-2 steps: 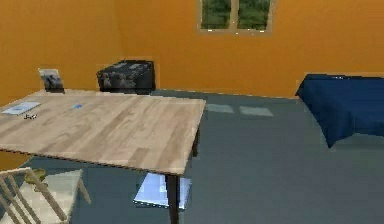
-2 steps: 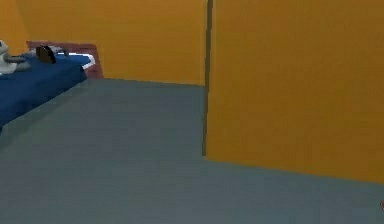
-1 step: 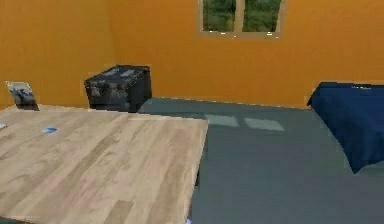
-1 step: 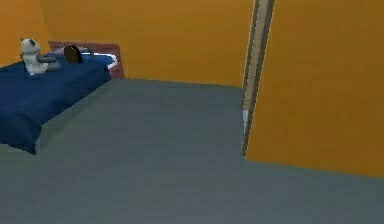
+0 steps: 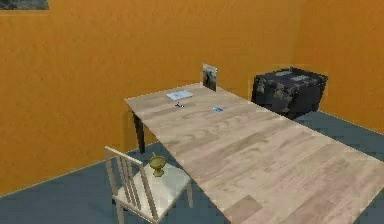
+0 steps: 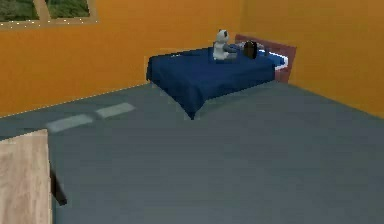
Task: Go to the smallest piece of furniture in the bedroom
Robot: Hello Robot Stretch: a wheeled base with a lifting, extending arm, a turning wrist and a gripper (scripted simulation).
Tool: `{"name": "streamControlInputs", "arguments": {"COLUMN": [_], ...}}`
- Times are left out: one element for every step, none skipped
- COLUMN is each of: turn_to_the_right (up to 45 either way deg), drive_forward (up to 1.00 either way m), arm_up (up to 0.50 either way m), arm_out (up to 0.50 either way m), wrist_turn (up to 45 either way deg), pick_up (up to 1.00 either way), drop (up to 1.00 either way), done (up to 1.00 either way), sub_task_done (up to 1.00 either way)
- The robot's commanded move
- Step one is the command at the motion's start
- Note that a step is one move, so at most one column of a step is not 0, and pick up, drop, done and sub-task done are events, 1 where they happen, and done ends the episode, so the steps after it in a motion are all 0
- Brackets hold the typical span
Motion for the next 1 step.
{"name": "streamControlInputs", "arguments": {"turn_to_the_right": [-12.0], "drive_forward": [0.0], "arm_up": [0.0], "arm_out": [0.0], "wrist_turn": [0.0], "pick_up": [0.0], "drop": [0.0], "done": [0.0], "sub_task_done": [0.0]}}
